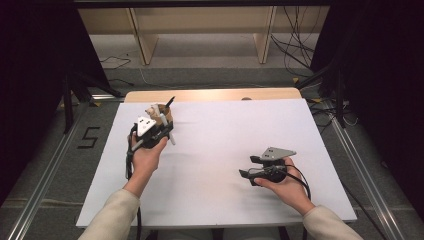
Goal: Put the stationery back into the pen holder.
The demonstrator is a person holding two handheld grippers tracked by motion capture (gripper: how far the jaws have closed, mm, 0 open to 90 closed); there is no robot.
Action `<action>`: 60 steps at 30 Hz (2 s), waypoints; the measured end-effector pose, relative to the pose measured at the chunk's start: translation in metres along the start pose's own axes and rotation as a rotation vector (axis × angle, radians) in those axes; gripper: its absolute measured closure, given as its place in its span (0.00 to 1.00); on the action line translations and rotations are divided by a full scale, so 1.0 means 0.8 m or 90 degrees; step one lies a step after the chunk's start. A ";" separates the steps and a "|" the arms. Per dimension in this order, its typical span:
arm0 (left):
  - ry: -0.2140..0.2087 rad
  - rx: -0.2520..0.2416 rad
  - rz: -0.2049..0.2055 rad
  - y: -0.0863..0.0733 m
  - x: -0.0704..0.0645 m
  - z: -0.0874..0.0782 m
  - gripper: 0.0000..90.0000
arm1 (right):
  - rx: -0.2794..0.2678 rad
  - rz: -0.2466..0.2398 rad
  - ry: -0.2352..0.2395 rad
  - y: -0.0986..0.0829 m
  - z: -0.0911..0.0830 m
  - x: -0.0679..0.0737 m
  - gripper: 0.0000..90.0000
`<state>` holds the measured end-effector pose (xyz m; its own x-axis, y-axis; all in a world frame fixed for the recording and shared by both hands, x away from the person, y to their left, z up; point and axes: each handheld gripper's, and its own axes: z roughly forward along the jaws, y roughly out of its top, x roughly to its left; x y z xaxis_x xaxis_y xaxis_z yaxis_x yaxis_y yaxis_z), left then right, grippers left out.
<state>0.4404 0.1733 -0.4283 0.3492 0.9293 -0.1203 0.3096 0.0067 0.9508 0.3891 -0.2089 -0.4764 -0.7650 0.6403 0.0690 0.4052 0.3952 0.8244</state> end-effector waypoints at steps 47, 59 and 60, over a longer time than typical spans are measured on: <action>0.081 -0.040 0.060 0.075 0.045 0.057 0.87 | -0.001 0.015 -0.005 -0.020 -0.017 -0.001 0.33; 0.100 -0.039 0.077 0.061 0.054 0.080 0.87 | 0.001 0.013 -0.001 -0.021 -0.017 0.000 0.33; 0.105 -0.036 0.079 0.060 0.055 0.082 0.87 | 0.001 0.013 -0.001 -0.021 -0.016 0.000 0.33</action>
<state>0.5289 0.1905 -0.4067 0.2308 0.9721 0.0422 0.2215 -0.0947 0.9706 0.3758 -0.2244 -0.4831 -0.7558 0.6492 0.0856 0.4218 0.3826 0.8220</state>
